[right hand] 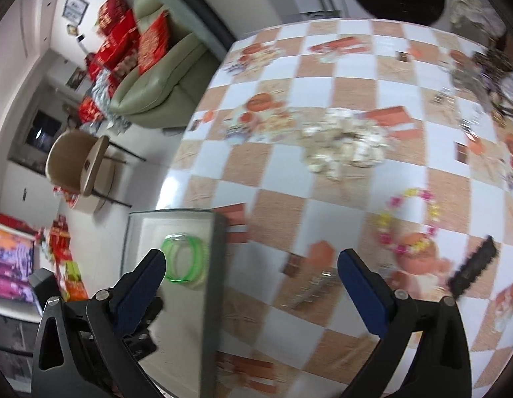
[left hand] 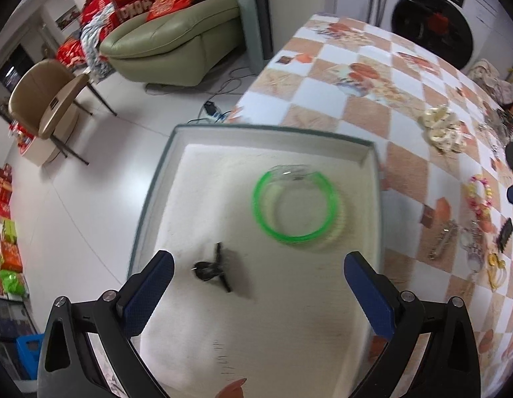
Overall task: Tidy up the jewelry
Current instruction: 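Release the black claw clip into the white tray with the left tool, then grasp the black snap hair clip with the right tool while the left tool grasps the silver hair pin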
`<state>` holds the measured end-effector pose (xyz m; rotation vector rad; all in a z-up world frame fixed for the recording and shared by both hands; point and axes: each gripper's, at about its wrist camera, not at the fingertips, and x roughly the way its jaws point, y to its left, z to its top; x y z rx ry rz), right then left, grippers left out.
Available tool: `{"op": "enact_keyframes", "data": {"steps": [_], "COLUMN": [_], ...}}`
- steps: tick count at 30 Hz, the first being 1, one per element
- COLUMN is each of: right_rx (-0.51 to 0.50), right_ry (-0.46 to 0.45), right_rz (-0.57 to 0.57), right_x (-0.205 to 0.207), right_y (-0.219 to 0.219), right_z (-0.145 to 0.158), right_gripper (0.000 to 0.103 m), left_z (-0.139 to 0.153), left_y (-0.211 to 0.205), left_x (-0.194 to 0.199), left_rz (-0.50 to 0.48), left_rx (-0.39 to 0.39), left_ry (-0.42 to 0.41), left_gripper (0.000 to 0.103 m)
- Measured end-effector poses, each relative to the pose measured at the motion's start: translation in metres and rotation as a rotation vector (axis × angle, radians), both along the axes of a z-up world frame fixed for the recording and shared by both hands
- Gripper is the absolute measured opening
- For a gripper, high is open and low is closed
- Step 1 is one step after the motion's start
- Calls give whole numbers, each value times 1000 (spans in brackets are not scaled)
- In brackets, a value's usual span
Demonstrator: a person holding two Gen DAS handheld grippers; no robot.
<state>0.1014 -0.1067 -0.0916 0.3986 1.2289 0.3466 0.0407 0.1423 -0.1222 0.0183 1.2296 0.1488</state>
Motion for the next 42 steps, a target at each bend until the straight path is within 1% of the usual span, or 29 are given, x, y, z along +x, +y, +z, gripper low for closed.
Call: {"op": "enact_keyframes", "data": {"steps": [9,14,20,24,30,37,42], "right_rx": [-65,-92,-139,-165,-194,-183,-201], "right_ry": [62,106,138,154,194,243,247], "right_rz": [-99,-168,-211,-223,-285,-391,-444], "right_x": [-20,-35,-48,-54,-54,-48,-37], "right_y": [-70,-108,-140,-152,-171,-184,-179], "right_z": [-15,-28,-38,-44,-55,-70,-78], "right_gripper": [103,103,103,103,103,103,103], "left_z": [8,4,-2,-11,-24,-40,-52], "left_y": [-51,-83,-119,-138,-160,-176,-183], "left_x": [9,12,15,20,23,32,40], "left_rz": [-101,-161,-239,-290,-354,-396,-406], "left_rx": [-33,-55,-67,-70,-48,-36,-28], "left_ry": [-6,7,20,40,59,76,94], "left_gripper": [103,103,103,103,103,103,103]}}
